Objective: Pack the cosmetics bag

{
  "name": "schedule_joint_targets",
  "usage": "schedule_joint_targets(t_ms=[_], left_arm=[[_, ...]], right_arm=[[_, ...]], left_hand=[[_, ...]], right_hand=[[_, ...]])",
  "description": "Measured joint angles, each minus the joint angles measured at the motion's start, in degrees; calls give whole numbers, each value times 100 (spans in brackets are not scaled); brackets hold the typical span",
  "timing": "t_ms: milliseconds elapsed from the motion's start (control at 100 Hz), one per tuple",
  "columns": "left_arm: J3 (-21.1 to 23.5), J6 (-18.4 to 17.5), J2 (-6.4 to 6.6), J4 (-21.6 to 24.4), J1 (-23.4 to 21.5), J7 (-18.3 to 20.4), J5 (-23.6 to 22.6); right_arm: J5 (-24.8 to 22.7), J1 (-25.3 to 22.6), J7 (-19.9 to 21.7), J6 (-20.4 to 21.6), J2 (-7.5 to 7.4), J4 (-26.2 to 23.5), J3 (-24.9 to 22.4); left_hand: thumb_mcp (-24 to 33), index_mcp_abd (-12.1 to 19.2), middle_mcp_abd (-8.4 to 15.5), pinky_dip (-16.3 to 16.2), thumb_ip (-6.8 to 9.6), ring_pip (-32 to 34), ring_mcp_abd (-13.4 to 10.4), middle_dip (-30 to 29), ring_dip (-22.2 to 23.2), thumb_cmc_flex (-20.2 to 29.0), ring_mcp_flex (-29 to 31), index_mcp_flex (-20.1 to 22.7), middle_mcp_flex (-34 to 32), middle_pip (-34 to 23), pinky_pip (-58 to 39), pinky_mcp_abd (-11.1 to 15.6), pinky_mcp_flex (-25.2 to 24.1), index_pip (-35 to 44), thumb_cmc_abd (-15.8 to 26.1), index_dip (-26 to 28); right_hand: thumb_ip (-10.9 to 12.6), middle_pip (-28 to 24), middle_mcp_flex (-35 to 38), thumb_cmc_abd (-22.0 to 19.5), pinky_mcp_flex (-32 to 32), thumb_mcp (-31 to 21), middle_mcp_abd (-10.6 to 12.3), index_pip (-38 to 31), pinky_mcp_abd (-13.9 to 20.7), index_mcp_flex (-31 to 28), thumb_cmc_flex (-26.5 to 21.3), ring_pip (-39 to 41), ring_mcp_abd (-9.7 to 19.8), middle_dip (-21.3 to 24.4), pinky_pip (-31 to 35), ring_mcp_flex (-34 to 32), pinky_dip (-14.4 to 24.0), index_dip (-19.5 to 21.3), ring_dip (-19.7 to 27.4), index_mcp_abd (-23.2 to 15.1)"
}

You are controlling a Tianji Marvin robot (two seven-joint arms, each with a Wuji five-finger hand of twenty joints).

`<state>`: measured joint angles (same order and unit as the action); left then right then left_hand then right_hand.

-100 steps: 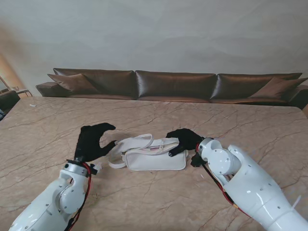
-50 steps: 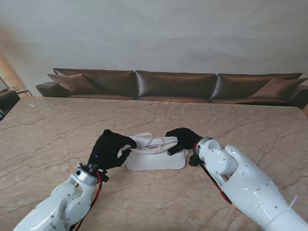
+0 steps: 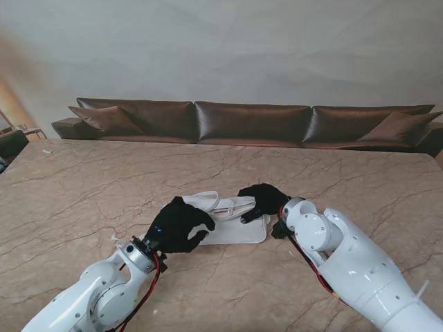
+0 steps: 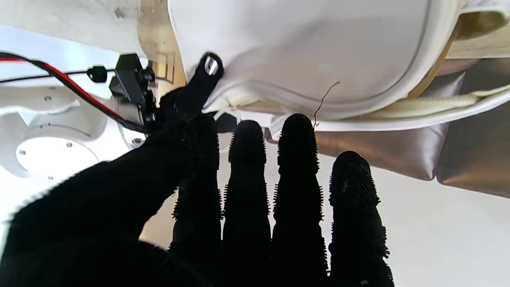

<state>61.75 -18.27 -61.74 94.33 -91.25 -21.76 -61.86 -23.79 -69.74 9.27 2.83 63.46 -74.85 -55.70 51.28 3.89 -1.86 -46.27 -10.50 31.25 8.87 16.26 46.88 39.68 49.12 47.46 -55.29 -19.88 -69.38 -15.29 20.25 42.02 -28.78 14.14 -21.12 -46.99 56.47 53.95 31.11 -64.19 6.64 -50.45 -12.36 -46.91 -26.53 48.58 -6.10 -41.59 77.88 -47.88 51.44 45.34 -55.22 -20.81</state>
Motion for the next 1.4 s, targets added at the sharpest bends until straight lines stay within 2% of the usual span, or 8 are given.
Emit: schedule_joint_targets(t_ms=[50, 160, 240, 500, 590, 970, 1100, 1400], left_arm=[[-17, 26, 17, 6, 6, 130, -59], [-134, 137, 45, -6, 69, 402, 113], [-332, 383, 53, -99, 195, 279, 142], [-538, 1082, -32, -343, 434, -194, -5], [-626, 1341, -49, -428, 538, -486, -74], [-975, 1223, -86, -480, 704, -560, 36], [-1179, 1290, -106, -593, 772, -917, 20], [-1842, 2393, -341, -1041, 1148, -1772, 136]], right_arm=[[1, 1, 0, 5, 0, 0, 0], [6, 5, -2, 33, -3, 9, 8], [6, 8, 1, 59, -7, 15, 10], [-21, -14, 18, 128, -6, 4, -29], [-25, -29, 14, 147, -5, 1, -37], [-17, -22, -79, 160, -8, 18, 18], [3, -14, -104, 159, -7, 33, 40], [29, 27, -182, 154, 2, 74, 102]], left_hand=[[-195, -159, -58, -8, 0, -36, 45, -76, -1, -221, -294, 0, 306, 105, 117, 26, -258, -510, 370, 0], [-327, -445, -139, -220, 533, -74, 80, -154, 101, -752, -647, -337, 1077, 285, 296, 50, -642, -1493, 1136, 6], [-333, -484, -135, -342, 691, 141, 54, -160, 275, -785, -706, -582, 1471, 352, 302, 99, -691, -1714, 1230, 17], [-322, -533, -63, -428, 691, 669, -343, -160, 505, -981, -697, -1017, 1795, 349, 292, 112, -648, -1722, 1230, 157], [-321, -547, -73, -428, 691, 328, 54, -160, 280, -1201, -956, -1192, 1907, 338, 292, 112, -737, -1724, 1222, 157], [-534, -526, -77, -147, 756, -888, 62, -160, -456, -1757, -1770, -1278, 2265, 307, 1374, 191, -1414, -1357, 190, 481], [-616, -486, -77, -145, 695, -922, 62, -143, -512, -1874, -2064, -1179, 2265, 307, 1560, 191, -1668, -1006, 119, 734], [-740, -383, -77, -183, 587, -972, 166, 77, -513, -1938, -2437, -944, 2263, 301, 1608, 191, -2029, 107, 46, 1610]], right_hand=[[0, 0, 0, 0, 0, 0, -3, 0, -2, 0, -1, 0, 0, 0, 0, -1, 0, 0, -5, 0], [0, -37, 1, 0, 1, 0, -8, 0, -13, -4, -2, 50, 0, -4, 46, -2, 0, 27, -21, 0], [0, -43, 1, 0, 1, 0, -12, 0, -21, -4, -2, 51, 0, -4, 48, -2, 0, 30, -21, 0], [-24, -44, 58, 0, 103, 0, -54, 0, -121, -4, -3, 60, 0, 4, 49, -63, -2, 36, -54, 89], [-20, -44, 59, 0, 104, 0, -55, 0, -122, -28, -5, 66, 0, 4, 76, -65, -2, 76, -71, 90], [-15, -53, 62, 0, 104, -18, -55, 0, -122, -35, -6, 148, 0, -46, 146, -68, -2, 128, -88, 90], [-11, -63, 68, 0, 104, -19, -55, 0, -123, -39, -6, 197, 0, -57, 195, -69, 1, 141, -97, 90], [-4, -115, 80, 0, 104, -20, -57, 0, -129, -56, -6, 239, 0, -58, 256, -99, 9, 176, -142, 90]])
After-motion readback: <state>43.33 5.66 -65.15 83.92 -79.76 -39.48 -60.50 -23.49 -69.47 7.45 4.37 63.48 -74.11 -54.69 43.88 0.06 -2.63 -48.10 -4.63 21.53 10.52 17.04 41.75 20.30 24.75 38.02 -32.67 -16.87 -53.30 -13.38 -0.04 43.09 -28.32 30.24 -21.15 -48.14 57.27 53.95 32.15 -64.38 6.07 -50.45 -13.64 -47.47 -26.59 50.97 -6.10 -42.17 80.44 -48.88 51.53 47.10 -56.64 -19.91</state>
